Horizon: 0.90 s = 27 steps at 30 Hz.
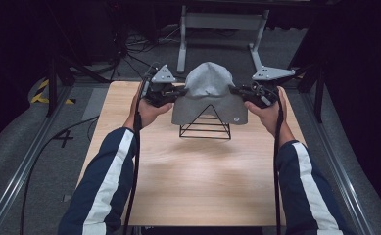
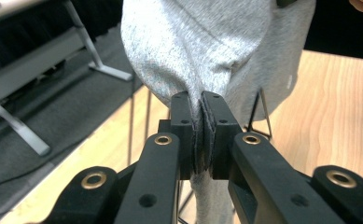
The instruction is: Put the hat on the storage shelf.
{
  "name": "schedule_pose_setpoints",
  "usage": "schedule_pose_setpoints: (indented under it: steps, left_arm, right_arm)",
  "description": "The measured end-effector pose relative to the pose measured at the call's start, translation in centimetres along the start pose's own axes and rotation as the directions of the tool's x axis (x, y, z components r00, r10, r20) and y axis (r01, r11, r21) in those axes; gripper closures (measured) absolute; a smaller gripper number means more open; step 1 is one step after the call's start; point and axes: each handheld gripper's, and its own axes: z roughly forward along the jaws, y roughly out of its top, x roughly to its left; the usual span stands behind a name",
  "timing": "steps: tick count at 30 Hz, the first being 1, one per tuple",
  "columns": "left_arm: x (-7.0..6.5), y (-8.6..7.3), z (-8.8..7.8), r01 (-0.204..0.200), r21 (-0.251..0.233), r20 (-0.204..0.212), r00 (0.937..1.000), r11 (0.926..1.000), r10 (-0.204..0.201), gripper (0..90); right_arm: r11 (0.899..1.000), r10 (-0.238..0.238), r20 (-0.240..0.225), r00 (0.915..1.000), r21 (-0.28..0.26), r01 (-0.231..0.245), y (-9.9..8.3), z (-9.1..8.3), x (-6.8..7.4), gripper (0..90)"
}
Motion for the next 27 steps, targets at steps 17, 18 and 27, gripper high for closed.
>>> schedule_pose_setpoints:
  steps: [17, 18, 27]
  left_arm:
    - [-1.4, -5.3, 3.1, 0.032, 0.091, 0.024, 0.9991, 0.9954, -0.034, 84.1]
    - [-1.5, -5.6, 3.3, 0.036, 0.090, 0.023, 0.9990, 0.9953, -0.038, 84.1]
    - [-2.2, -7.4, 4.9, 0.015, 0.141, 0.001, 0.9999, 0.9899, -0.016, 84.2]
  right_arm:
    - [0.992, 0.063, -0.010, 0.9979, 0.107, -0.062, -6.7, 2.0, 0.6, 85.8]
    - [0.991, 0.067, -0.012, 0.9977, 0.112, -0.066, -7.0, 2.2, 0.6, 85.8]
    - [0.984, 0.094, -0.002, 0.9956, 0.155, -0.092, -9.3, 3.5, 0.8, 85.8]
